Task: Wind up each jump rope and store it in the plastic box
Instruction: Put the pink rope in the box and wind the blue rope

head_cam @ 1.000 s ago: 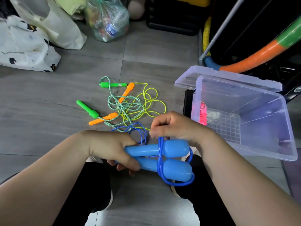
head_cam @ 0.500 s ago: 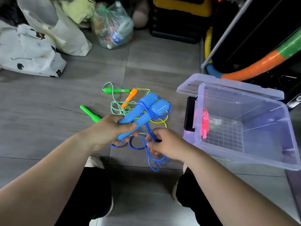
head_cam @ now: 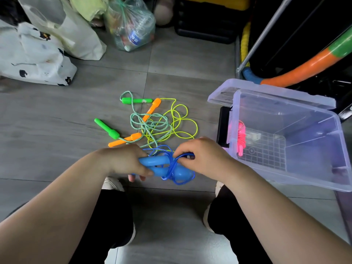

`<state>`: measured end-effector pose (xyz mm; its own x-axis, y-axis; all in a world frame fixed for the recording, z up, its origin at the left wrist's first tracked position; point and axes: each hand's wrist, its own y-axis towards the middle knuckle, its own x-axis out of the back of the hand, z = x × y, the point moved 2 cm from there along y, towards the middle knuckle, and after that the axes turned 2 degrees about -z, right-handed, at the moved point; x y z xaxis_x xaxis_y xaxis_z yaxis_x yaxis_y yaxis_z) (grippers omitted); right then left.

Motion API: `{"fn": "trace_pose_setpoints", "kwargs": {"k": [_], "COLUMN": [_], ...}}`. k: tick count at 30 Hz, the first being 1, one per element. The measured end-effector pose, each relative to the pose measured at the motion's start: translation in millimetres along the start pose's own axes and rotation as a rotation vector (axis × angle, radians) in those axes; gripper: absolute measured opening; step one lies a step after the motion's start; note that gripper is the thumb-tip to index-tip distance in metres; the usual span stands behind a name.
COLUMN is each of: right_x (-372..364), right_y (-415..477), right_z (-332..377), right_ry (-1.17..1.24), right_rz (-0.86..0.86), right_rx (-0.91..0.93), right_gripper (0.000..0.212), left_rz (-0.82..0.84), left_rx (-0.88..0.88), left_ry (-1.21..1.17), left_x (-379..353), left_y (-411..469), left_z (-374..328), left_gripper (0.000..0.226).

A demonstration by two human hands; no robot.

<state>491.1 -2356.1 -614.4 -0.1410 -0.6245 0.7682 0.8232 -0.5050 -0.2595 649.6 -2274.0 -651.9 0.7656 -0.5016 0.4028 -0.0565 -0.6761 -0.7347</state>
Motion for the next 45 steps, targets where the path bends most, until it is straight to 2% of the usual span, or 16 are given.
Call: {"fn": "trace_pose_setpoints", "kwargs": {"k": [4,6,8,11,15,17,20,22,24,27,29,31,33,37,41,45], "right_x": [8,11,17,26,23,18,5,-9,-20,-26,-25,-21,-16,1,5,4], "right_y": [-1,-1,-1,-1,-2,-6,-2,5,9,8,5,4,5,4,1,0], "right_z": [1,2,3,-4,-12,-12,-5,-1,3,1,4,8,7,2,2,5], "right_ry": [0.253,0.423,0.591,0.829,1.113,1.05,0.899,0.735,0.569,0.31,0.101,-0.048,-0.138,-0.123,-0.034,0.102], "right_rz": [-0.042,0.025,0.094,0.088,0.019,-0.012,-0.076,-0.02,0.072,0.125,0.153,0.144,0.109,-0.048,-0.143,-0.117], "right_rx": [-0.041,-0.057,-0.094,-0.225,-0.437,-0.503,-0.481,-0.371,-0.303,-0.216,-0.164,-0.133,-0.106,-0.027,0.038,0.052], "right_gripper": [0.012,0.011,0.02,0.023,0.035,0.04,0.034,0.027,0.02,0.016,0.004,0.01,0.024,0.025,0.017,0.011], "left_rz": [0.234,0.339,0.407,0.4,0.257,0.248,0.209,0.048,-0.176,-0.456,-0.546,-0.589,-0.577,-0.417,-0.176,0.143], "left_rx": [-0.066,-0.113,-0.17,-0.261,-0.341,-0.357,-0.385,-0.306,-0.18,-0.061,-0.024,0.011,0.064,0.13,0.049,-0.077], "left_ry": [-0.043,-0.084,-0.134,-0.262,-0.439,-0.474,-0.568,-0.756,-0.873,-0.695,-0.524,-0.372,-0.217,0.042,0.064,0.065], "left_x": [-2,0,0,3,11,11,10,15,20,23,22,21,19,16,5,-5], "left_y": [-11,-16,-21,-24,-26,-27,-25,-19,-12,-7,-4,-2,0,5,8,-3], "left_z": [-13,-21,-26,-30,-31,-31,-30,-27,-21,-16,-13,-11,-9,-3,0,-11], "left_gripper": [0.011,0.009,0.011,0.026,0.039,0.038,0.045,0.057,0.035,0.001,0.007,0.009,0.012,0.019,0.027,0.022]}}
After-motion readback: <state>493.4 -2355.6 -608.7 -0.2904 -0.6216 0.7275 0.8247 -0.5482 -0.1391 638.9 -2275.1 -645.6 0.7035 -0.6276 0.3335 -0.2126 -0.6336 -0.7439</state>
